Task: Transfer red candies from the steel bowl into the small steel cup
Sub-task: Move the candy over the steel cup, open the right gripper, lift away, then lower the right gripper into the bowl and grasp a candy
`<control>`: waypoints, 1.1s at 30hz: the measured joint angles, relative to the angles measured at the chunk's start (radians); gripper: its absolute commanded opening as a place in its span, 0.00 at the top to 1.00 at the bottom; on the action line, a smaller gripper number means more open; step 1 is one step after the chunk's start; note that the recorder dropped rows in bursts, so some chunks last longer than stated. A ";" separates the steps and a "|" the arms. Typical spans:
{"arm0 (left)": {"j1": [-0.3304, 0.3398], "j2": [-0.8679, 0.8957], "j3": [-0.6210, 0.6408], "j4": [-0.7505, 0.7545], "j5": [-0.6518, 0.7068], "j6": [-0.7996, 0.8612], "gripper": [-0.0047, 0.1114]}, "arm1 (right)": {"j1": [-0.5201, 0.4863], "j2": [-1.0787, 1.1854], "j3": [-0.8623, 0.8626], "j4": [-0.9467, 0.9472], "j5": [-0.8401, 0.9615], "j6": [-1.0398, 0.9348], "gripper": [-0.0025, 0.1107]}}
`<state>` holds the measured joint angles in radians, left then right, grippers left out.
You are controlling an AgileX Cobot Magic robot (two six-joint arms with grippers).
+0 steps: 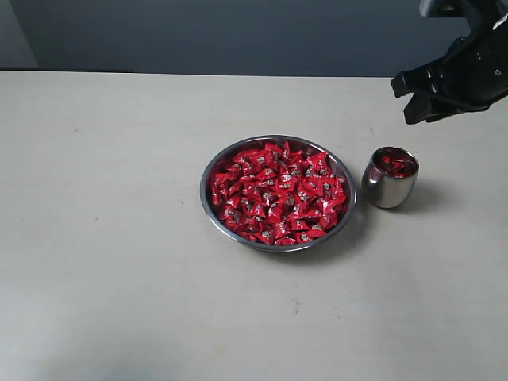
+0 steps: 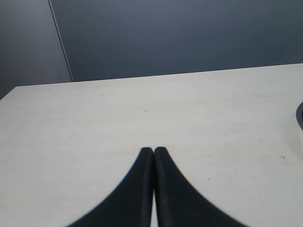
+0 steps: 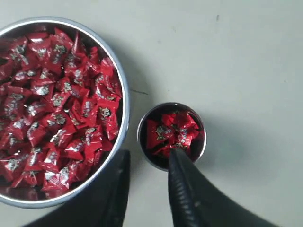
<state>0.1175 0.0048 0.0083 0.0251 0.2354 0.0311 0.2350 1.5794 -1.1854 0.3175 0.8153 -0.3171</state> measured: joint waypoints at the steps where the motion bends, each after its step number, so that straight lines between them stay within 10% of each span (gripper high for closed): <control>1: 0.000 0.000 0.000 0.000 0.000 0.000 0.96 | 0.000 -0.009 0.000 0.006 0.000 0.000 0.72; 33: 0.000 0.000 0.000 0.000 0.000 0.000 0.96 | 0.000 -0.097 0.001 0.021 -0.022 -0.005 0.72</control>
<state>0.1175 0.0048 0.0083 0.0251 0.2354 0.0311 0.2350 1.4828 -1.1840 0.3388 0.7938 -0.3220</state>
